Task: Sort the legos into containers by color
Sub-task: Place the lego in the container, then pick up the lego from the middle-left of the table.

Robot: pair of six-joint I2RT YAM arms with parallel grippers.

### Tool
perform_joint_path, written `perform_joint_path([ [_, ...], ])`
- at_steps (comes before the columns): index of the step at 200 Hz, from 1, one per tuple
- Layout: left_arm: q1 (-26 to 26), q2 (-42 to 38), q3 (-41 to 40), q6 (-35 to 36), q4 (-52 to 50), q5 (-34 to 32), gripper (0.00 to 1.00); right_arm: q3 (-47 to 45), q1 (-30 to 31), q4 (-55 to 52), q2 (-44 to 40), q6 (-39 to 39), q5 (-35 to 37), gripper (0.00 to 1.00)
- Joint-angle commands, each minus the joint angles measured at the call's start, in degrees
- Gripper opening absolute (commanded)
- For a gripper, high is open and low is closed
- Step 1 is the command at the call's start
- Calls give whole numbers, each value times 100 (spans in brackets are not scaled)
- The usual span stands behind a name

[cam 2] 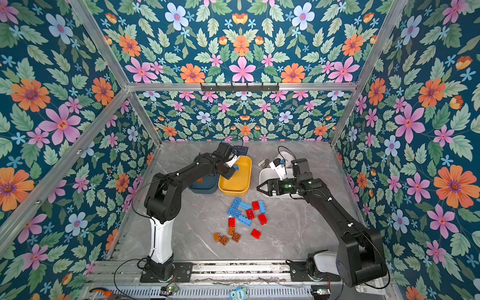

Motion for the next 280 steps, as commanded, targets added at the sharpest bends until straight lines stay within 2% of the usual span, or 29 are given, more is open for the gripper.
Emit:
perform_joint_path([
  [1, 9, 77, 88, -351, 165, -222, 29, -13, -2, 91, 33, -39, -92, 99],
  [15, 9, 110, 158, -436, 141, -264, 34, -3, -2, 92, 43, -38, -102, 99],
  [36, -22, 27, 233, -481, 31, -231, 47, 2, -10, 82, 9, -49, -102, 99],
  [81, -103, -587, 120, -762, -283, -148, 60, 31, -6, 65, 17, -47, -164, 99],
  [110, -264, -1255, -399, -1108, -532, -225, 63, 34, -11, 65, 13, -32, -202, 99],
  [136, -568, -1981, -1258, -1614, -696, -521, 66, 22, -6, 85, 17, -14, -258, 99],
  [180, -1317, -3109, -2602, -2960, -974, -1097, 65, 27, -6, 0, 86, -14, -440, 99],
  [217, -1995, -4026, -3621, -4723, -1146, -1508, 63, 31, 11, -163, 91, -48, -573, 99],
  [246, -2634, -4460, -4349, -6005, -1055, -1450, 62, -63, 114, -207, 49, -52, -628, 99],
  [280, -3253, -4698, -4932, -7058, -971, -1417, 62, -160, 234, -260, 26, -62, -639, 99],
])
